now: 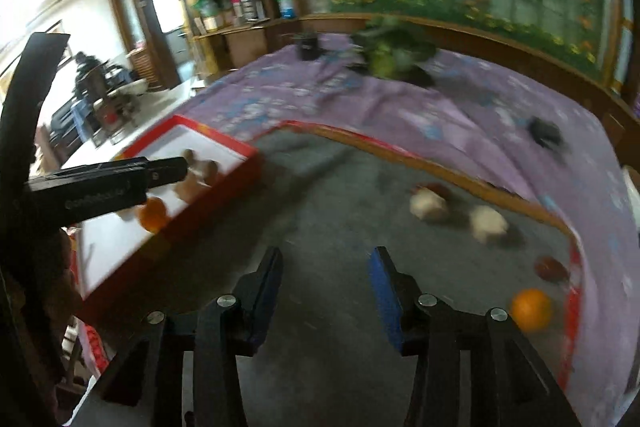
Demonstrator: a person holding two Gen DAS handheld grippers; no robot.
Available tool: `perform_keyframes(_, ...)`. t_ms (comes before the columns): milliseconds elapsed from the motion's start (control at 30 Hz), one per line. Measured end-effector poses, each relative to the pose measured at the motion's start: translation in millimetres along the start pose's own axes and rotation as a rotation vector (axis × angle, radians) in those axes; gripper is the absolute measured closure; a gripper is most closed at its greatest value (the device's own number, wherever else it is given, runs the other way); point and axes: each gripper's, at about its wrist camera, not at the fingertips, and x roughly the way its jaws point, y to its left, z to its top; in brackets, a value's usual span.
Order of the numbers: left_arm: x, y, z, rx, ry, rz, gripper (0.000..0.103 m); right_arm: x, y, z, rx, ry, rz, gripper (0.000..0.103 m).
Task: Organize fruits
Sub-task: 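Move both open tools back over the felt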
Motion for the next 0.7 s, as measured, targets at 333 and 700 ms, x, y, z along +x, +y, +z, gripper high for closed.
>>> perform_keyframes(333, 12, -67, -5, 0.102, 0.035, -0.052, 0.047, -29, -60, -34, 0.1, -0.006, -0.061, 0.057)
perform_keyframes(700, 42, -120, 2, 0.166, 0.122, -0.15, 0.047, -40, -97, -45, 0.166, -0.014, -0.075, 0.056)
